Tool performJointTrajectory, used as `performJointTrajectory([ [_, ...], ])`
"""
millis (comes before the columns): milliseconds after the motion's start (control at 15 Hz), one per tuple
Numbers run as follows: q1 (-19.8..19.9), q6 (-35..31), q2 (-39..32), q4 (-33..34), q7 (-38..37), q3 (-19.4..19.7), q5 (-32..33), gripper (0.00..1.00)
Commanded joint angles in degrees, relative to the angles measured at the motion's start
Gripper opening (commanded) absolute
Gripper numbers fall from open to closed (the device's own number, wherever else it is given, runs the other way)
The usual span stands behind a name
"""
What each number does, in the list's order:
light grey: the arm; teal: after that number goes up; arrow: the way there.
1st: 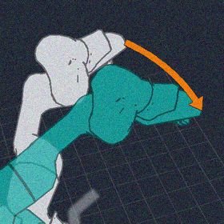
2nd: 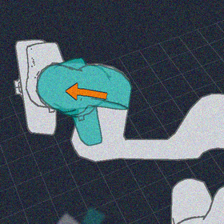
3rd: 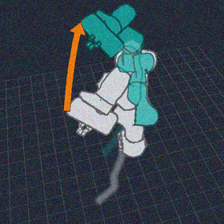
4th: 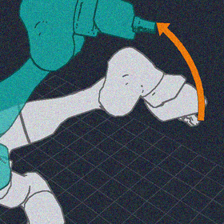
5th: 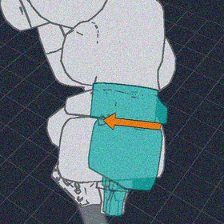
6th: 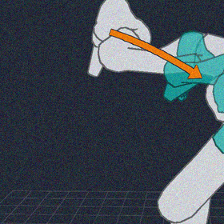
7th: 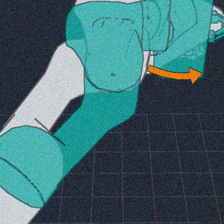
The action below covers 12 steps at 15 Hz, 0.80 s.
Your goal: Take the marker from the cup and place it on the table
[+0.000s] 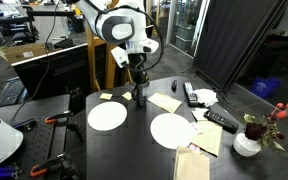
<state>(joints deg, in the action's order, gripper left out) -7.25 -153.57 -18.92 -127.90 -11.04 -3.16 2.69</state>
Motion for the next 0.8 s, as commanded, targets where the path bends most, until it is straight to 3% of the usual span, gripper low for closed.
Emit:
performJointTrajectory([
  [0,-0.96,-1.98,-0.8,0.43,-0.19,1.16,1.57,0.32],
  [733,-1.9,-5.0,-1.93,0.08,-0.24,2.52,4.52,0.34],
])
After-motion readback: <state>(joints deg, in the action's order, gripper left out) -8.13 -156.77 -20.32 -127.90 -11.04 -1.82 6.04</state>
